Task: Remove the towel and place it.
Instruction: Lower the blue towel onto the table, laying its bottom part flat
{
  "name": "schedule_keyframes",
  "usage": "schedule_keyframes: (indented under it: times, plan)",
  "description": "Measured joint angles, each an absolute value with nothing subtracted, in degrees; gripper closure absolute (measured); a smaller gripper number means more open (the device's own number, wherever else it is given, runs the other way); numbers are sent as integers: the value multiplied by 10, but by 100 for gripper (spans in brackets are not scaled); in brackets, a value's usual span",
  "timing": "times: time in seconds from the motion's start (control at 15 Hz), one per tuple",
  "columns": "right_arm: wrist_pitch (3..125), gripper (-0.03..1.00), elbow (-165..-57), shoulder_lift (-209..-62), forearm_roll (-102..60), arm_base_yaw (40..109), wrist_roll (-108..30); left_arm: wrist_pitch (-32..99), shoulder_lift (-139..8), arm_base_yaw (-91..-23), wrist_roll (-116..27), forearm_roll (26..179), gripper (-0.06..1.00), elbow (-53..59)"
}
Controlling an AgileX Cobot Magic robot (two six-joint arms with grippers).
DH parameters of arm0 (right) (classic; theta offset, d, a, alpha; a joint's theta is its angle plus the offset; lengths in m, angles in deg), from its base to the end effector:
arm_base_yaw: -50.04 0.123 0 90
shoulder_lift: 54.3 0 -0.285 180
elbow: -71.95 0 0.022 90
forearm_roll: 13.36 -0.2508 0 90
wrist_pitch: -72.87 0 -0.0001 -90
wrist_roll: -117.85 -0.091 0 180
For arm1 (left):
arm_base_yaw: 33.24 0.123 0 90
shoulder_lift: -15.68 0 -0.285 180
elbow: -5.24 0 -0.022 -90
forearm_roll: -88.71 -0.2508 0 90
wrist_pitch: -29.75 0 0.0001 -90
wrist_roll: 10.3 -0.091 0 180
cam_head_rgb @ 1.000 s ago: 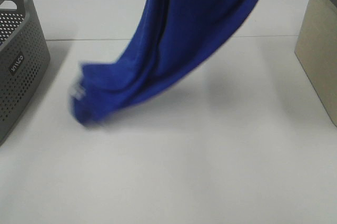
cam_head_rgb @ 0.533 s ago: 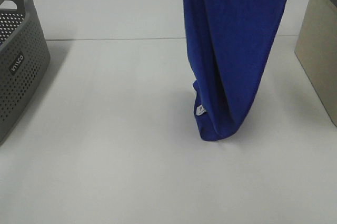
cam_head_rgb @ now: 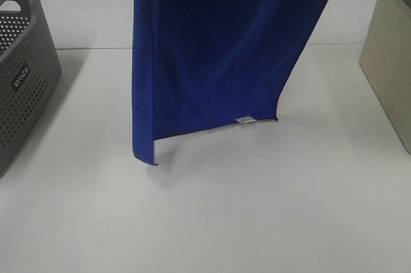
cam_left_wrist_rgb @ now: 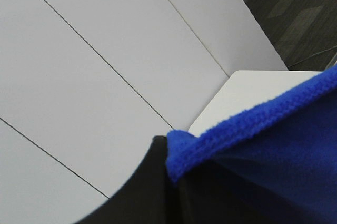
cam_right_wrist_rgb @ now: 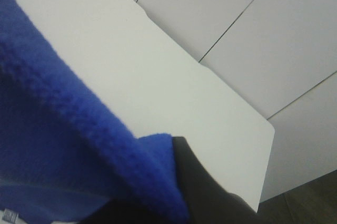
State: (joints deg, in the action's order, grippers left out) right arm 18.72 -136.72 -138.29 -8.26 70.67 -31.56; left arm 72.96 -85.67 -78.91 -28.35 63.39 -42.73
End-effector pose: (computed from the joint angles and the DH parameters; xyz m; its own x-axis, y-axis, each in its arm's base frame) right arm 0.2358 0.0818 0.5370 -0.0993 -0.6269 -0.7728 -0.4114 0.7330 -0.5417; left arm 0.2504 -0.2182 0.5640 0.2531 0.5658 -0.7847 0.4101 0.6719 0.6167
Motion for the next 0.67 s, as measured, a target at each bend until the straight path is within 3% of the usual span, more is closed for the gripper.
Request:
schedule_keyframes:
  times: [0.27,0.67]
  plan:
    - [254,95,-1367,-1416,-75,707,-308,728,-881,-761,-283,618,94,-427]
    - [493,95,-1367,-1554,-43,707,-306,515,-991,-635,-283,617,94,-427]
